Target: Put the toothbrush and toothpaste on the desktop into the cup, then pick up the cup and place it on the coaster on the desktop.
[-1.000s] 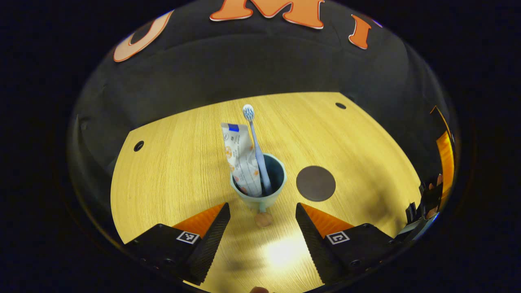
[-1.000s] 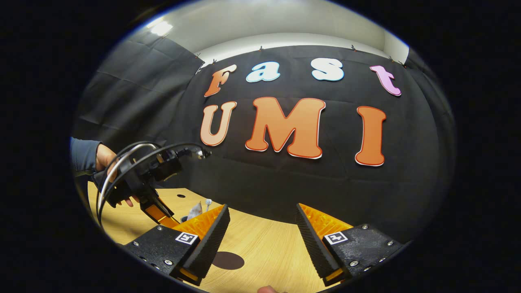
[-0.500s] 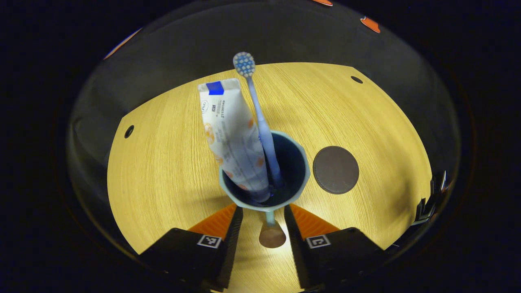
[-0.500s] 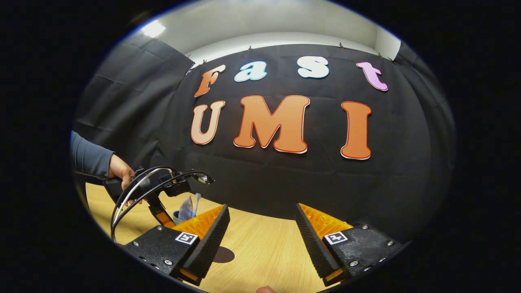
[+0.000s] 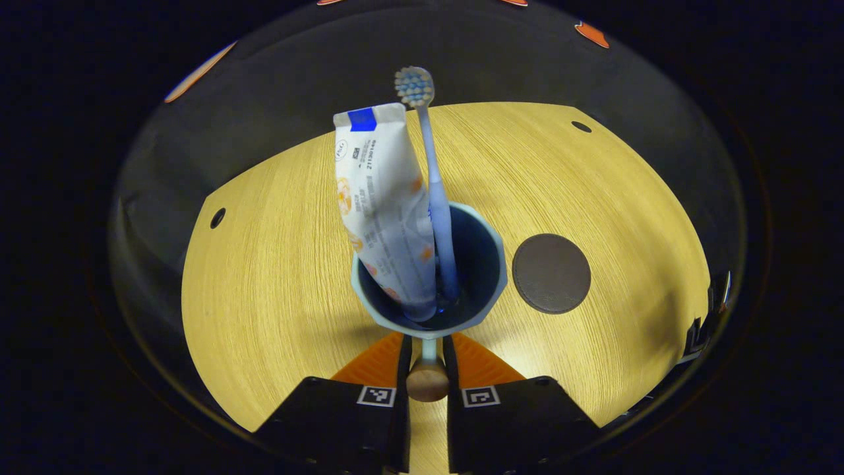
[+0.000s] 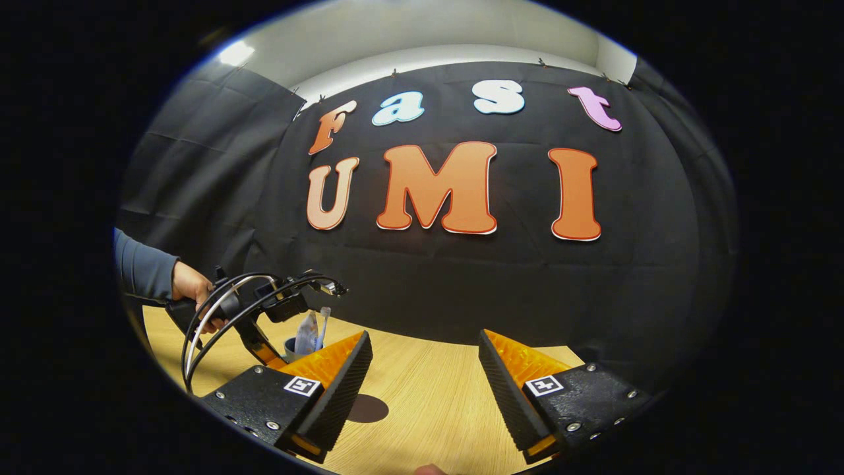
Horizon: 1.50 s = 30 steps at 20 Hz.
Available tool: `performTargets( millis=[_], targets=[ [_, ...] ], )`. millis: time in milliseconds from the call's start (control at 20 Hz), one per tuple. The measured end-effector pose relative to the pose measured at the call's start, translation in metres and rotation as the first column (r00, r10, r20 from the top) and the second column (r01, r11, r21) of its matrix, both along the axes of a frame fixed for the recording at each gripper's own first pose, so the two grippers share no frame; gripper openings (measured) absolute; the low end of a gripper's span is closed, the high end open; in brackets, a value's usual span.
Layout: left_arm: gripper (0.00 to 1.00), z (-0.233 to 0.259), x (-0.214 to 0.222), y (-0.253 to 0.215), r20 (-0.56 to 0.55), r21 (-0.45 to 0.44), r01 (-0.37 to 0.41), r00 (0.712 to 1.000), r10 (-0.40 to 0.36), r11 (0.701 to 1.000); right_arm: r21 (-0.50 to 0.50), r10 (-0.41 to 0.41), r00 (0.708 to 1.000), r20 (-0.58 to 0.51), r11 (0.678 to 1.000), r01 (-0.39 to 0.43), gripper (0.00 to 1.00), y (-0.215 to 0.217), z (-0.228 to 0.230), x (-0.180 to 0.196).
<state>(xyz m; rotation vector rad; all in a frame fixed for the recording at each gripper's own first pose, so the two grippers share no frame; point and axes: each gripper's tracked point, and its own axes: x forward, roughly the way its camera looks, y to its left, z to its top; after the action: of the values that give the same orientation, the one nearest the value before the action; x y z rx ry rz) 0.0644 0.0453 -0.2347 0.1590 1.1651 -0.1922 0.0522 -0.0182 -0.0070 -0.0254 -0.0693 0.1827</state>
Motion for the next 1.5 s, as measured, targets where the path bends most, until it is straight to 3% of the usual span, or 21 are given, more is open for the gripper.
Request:
performTargets(
  millis=[200,500,1000,1150,1300,1350,1500],
  targets=[
    [0.22,0.009,0.008,-0.001,0.069,0.008,-0.003,0.998,0.003,1.000,-0.010,-0.005,1.000,0.019,1.000,0.005,0.97,-0.002,0.006,-0.006],
    [0.22,-0.002,0.020,-0.008,0.090,-0.031,0.066,0.994,-0.063,0.997,-0.026,-0.023,1.000,0.016,0.999,0.023,0.97,-0.008,0.006,-0.017],
    [0.22,-0.054,0.047,-0.051,0.054,-0.056,0.173,0.984,-0.171,0.983,-0.038,-0.054,0.998,-0.014,0.998,0.053,0.97,-0.027,-0.010,-0.031],
    [0.22,-0.076,0.053,-0.061,0.026,-0.047,0.164,0.986,-0.163,0.985,-0.026,-0.063,0.997,-0.032,0.998,0.062,0.97,-0.034,-0.017,-0.031],
    [0.23,-0.076,0.047,-0.037,0.006,-0.057,0.158,0.987,-0.158,0.986,-0.016,-0.061,0.996,-0.060,0.998,0.060,0.97,-0.034,-0.029,-0.032],
    [0.26,-0.067,0.042,-0.031,0.018,-0.063,0.166,0.986,-0.165,0.984,-0.017,-0.062,0.996,-0.067,0.998,0.061,0.97,-0.035,-0.032,-0.032],
    [0.73,-0.056,0.046,-0.028,0.104,-0.081,0.195,0.977,-0.186,0.978,-0.016,-0.064,0.994,-0.087,0.998,0.063,0.97,-0.033,-0.038,-0.031]
  ],
)
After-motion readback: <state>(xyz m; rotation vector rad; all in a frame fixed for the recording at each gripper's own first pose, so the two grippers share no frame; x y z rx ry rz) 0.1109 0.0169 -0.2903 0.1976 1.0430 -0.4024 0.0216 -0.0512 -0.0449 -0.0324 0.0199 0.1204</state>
